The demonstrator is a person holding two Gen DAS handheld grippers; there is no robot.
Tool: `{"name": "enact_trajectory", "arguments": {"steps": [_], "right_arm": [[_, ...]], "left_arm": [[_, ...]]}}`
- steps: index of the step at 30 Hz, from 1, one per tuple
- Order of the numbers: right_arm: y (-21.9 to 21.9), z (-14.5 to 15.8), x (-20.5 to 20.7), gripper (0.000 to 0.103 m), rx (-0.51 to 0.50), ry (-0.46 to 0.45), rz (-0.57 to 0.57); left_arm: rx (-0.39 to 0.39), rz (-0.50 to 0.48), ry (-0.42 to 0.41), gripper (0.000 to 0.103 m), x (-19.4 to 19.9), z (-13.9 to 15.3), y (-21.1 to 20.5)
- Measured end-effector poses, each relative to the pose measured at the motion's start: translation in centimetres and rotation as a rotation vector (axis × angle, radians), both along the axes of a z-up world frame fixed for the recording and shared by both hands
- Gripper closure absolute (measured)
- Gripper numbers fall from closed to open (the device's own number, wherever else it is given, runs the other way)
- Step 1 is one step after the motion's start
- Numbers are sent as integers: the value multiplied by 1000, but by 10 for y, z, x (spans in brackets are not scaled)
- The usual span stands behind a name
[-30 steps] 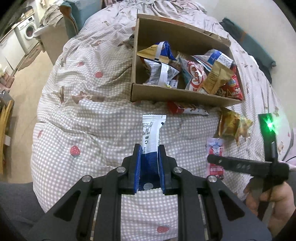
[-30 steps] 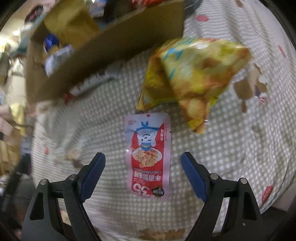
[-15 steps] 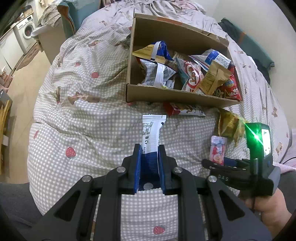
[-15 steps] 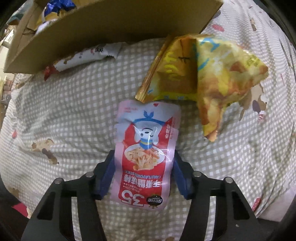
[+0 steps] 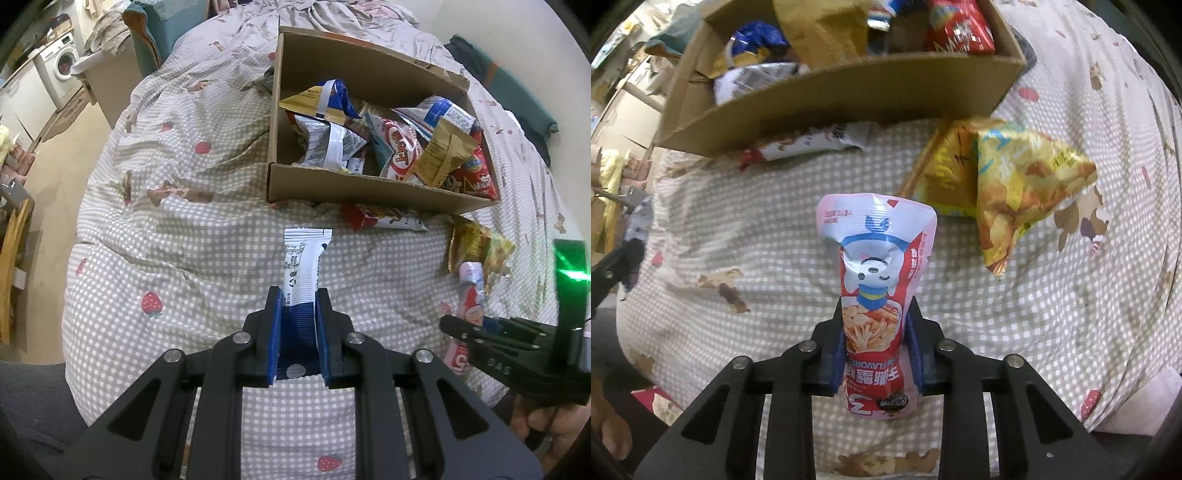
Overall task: Organize snacks
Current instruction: 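Carry the stick packet and red packet over the box with both grippers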
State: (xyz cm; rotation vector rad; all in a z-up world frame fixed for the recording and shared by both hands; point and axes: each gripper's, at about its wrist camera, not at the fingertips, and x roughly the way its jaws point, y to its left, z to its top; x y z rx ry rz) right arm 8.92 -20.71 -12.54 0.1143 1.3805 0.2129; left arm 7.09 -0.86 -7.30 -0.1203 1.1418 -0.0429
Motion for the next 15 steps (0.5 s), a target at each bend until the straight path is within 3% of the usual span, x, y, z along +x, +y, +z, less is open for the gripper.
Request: {"name": "enact_trajectory", "arguments": {"steps": [9,15], "right_arm": [[-4,45,-13,75,173,-104,45],[-13,87,5,75,293,-206,31]], "left_arm": [[19,21,-19,89,0,4,6],[16,-10,-70,89,15,32,1]]}}
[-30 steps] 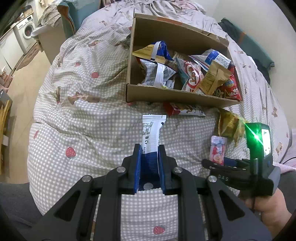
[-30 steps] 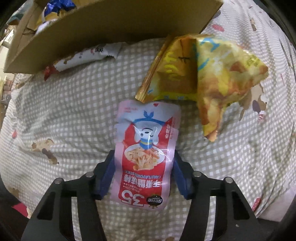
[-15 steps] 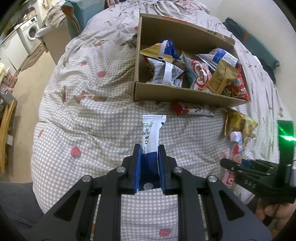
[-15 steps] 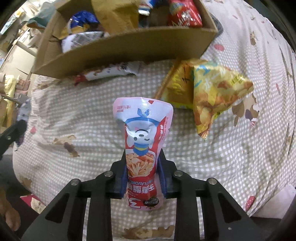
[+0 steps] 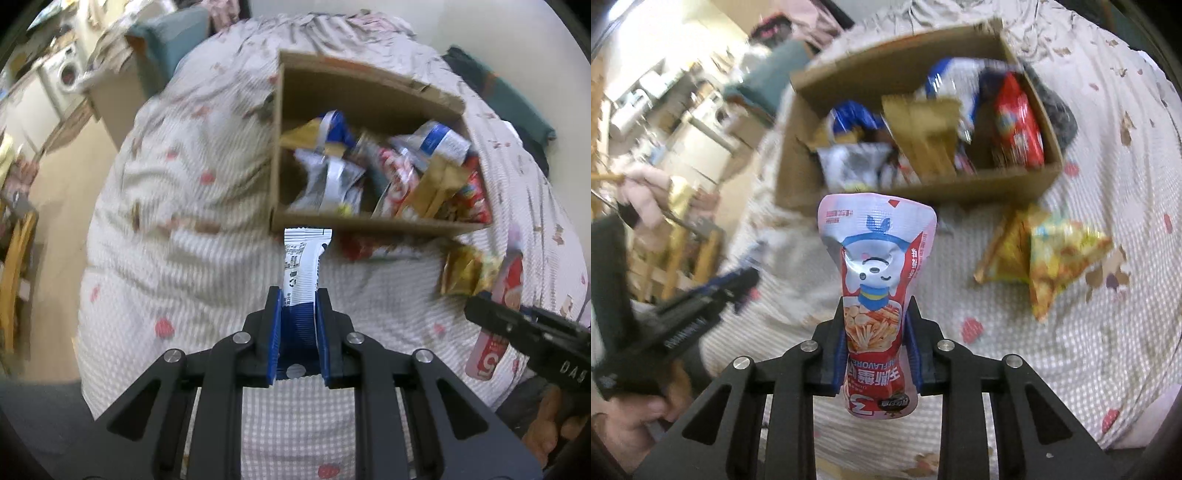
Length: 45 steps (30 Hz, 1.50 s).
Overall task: Organize snacks
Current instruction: 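Carry the stick packet and red packet over the box with both grippers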
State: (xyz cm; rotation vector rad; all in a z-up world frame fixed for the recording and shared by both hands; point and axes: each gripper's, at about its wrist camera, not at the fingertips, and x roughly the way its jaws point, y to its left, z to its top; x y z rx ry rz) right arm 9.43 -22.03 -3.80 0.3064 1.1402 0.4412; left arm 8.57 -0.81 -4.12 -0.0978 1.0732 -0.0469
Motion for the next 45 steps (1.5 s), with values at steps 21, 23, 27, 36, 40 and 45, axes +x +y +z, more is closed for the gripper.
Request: {"name": "enact_trajectory", "arguments": {"steps": [21,23,27,36,40,45], "right_arm": [[20,23,120,75,20,-110,-16],[18,17,125,75,48,-112,-28],[15,4,128,75,74,-100,-32],[19,-9,137,75,110,-110,-18],[19,-14,139,74,128,-96,-23],[16,-16,139,71,150,-92,-31]], "left_arm": [[74,-65,-141,88,103,20,-16],[79,-73,-152,88,107,14,-18],[105,-93,-158,88,114,3,-23],[76,-86,-150,88,114,0,-23],[74,-82,-140,88,115,-2,-22],[63,-75,-149,88,114,-1,-21]]}}
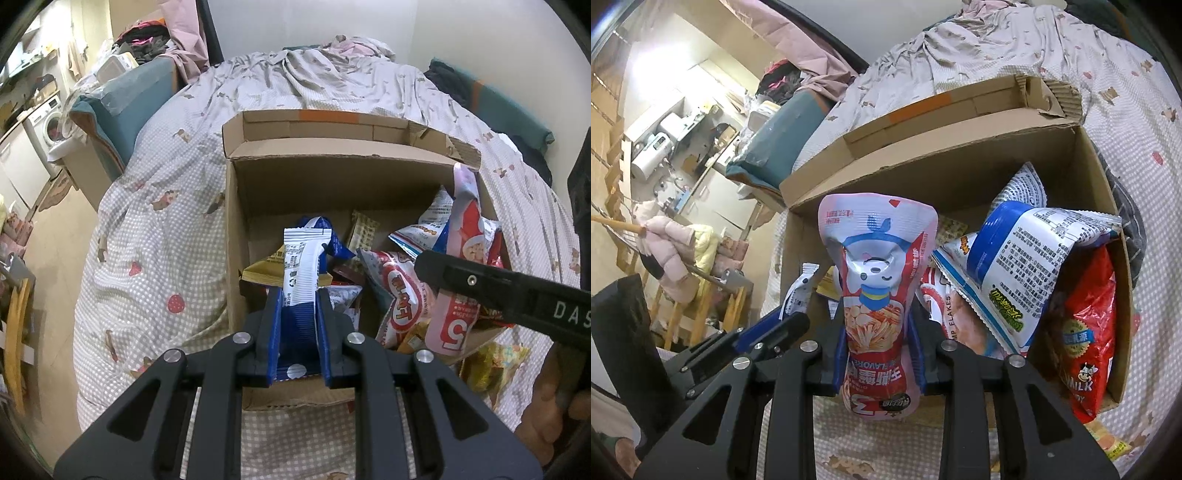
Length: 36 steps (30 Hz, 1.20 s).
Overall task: Organize snacks
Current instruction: 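Carry the stick packet and red packet over the box with both grippers, then lower both packets into the box and open both grippers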
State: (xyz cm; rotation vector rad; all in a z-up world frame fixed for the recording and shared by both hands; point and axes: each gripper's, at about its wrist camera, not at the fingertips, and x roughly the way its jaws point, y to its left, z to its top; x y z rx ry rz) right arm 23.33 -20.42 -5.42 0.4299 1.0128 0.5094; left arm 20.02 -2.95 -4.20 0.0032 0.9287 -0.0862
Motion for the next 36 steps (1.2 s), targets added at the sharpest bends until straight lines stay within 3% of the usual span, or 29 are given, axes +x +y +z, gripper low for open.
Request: {"name": "enact_trajectory", "arguments": {"steps": [7,9,10,12,14,15,17,36], "right_arm": [[-5,0,2,66,47,-3,-12],[-6,2,1,57,64,-16,-18],[-7,3,0,55,68,-22,-19],[-8,7,-1,46,80,-32,-29],[-13,10,-1,18,110,-36,-49],[-17,12,-2,11,131,-46,-68],[-24,16,-3,5,158,-63,-94],[-33,29,-22,4,101,-52,-109]], "left_arm": [[-2,1,-10,88,-1,3,0],[-14,3,-9,85,-2,4,1],[-22,4,-7,80,-2,4,2],[-19,20,-16,42,-4,6,2],[-14,30,-50,23,-7,9,3],[-8,27,-58,20,-7,10,2],[-3,20,-63,20,-7,11,1],[-19,48,-89,20,-22,20,12]]}}
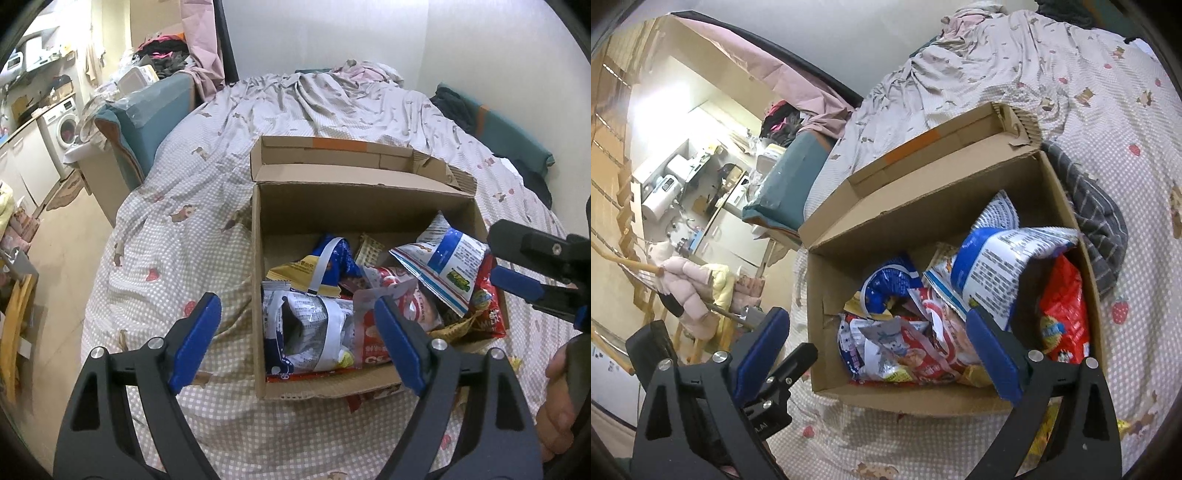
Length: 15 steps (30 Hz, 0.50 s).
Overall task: Organize snacks
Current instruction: 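Lower both packets into the box and open both grippers, then grasp the yellow chip bag with the right gripper while the left gripper moves to the rice cake packet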
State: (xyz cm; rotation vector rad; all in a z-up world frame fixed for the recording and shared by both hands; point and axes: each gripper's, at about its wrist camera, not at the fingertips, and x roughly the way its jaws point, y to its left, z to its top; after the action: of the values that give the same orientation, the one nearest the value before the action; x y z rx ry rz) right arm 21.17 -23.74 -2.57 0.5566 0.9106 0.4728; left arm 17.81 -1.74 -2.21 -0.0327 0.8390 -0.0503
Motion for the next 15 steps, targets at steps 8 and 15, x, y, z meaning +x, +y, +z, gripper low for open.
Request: {"name": "enact_trajectory", "arguments": {"steps": [8,15], "right_arm": [[-13,9,-27,4,-40,-3,-21],[-22,6,-50,4,-67,19,-36]], "left_arm": [[58,4,-25,20,-21,9,3],[26,20,-18,20,-38,16,12]]}}
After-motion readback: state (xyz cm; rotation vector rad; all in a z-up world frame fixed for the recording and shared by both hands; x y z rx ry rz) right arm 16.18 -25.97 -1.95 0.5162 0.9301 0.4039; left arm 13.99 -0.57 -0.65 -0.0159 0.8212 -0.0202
